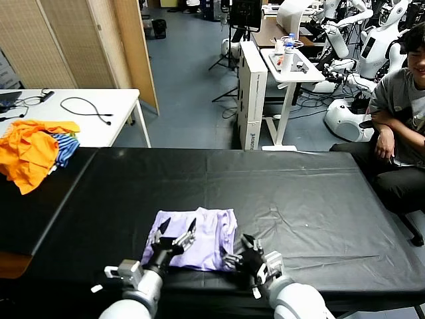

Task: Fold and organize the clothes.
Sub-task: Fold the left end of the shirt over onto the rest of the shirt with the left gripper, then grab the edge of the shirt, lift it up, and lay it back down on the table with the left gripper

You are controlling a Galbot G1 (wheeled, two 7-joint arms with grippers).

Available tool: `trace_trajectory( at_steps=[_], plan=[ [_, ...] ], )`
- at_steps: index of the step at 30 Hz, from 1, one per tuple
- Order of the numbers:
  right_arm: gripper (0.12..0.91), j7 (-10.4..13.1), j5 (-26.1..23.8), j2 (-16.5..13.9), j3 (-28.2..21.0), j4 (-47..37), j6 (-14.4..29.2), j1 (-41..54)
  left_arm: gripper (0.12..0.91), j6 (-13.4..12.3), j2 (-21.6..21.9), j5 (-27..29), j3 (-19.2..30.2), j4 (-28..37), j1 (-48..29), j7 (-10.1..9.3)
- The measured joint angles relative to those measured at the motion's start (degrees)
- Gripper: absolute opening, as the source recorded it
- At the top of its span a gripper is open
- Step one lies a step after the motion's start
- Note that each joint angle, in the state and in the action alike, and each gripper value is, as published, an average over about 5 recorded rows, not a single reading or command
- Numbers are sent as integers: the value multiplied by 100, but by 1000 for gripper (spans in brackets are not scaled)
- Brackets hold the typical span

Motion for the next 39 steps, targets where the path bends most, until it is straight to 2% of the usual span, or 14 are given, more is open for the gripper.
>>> trace_trajectory(
  at_steps=[7,15,20,28,39],
  plan=[
    [907,-160,215,37,441,403,551,-296,907,-52,21,-283,-255,189,-150,34],
    [907,-187,802,26,1457,1114,646,-982,907,-391,-151,-936,-1005,580,-56,281],
    [907,-166,981,76,1929,1292,625,-1190,907,-566,-245,-1109,-1448,779,96,391],
    [907,-161,1004,96,2189,1387,607,-1323,907,-700,-431,-998,-1531,915,229,507],
    [907,-163,999,83,2219,1456,595,-1379,907,-861,-630,-755,-1372,1134,300,613]
  ],
)
